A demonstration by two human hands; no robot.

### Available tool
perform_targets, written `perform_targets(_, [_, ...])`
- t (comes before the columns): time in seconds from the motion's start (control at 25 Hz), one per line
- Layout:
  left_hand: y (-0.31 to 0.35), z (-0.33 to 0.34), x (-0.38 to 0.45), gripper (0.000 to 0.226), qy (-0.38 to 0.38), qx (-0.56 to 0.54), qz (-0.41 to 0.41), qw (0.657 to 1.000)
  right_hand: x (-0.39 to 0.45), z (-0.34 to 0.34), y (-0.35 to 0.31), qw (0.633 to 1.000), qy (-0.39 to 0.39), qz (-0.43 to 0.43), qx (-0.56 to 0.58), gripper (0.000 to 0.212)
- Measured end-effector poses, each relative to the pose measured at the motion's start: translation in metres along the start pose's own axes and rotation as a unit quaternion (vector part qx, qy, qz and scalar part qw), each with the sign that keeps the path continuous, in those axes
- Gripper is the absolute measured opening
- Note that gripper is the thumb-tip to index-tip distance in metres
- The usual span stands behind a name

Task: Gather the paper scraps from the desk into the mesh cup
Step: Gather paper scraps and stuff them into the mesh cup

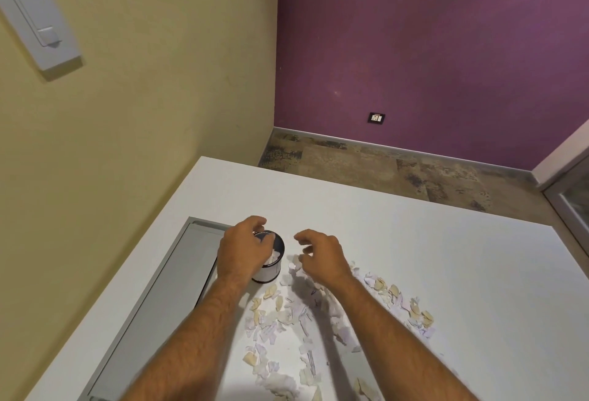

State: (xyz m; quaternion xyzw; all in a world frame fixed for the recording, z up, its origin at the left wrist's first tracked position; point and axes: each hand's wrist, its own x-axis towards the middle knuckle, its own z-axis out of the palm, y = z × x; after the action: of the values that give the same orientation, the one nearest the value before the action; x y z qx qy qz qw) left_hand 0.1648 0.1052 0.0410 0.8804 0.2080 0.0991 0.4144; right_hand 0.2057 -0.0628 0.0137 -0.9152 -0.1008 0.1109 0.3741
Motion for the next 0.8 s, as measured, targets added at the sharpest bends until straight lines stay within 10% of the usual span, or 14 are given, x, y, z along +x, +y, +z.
perform_targets(0.16, [-0.015,0.017,-0.043,0.023,-0.069,0.002,0.125,0.990,-0.029,-0.017,0.052,0.985,-0.061,0.041,-0.158,0.058])
perform_targets(0.4, [-0.054,0.075,-0.094,0.126,-0.342,0.289,0.079,0.891,-0.066,-0.006,0.105,0.917,-0.217,0.091,-0.323,0.139])
perform_targets(0.56, [-0.054,0.101,-0.106,0.121,-0.354,0.352,0.076,0.863,-0.067,0.007,0.107,0.937,-0.193,0.056,-0.284,0.117])
perform_targets(0.8, [-0.058,0.109,-0.111,0.044,-0.296,0.231,0.058,0.925,-0.075,0.013,0.107,0.970,-0.129,0.037,-0.204,0.040])
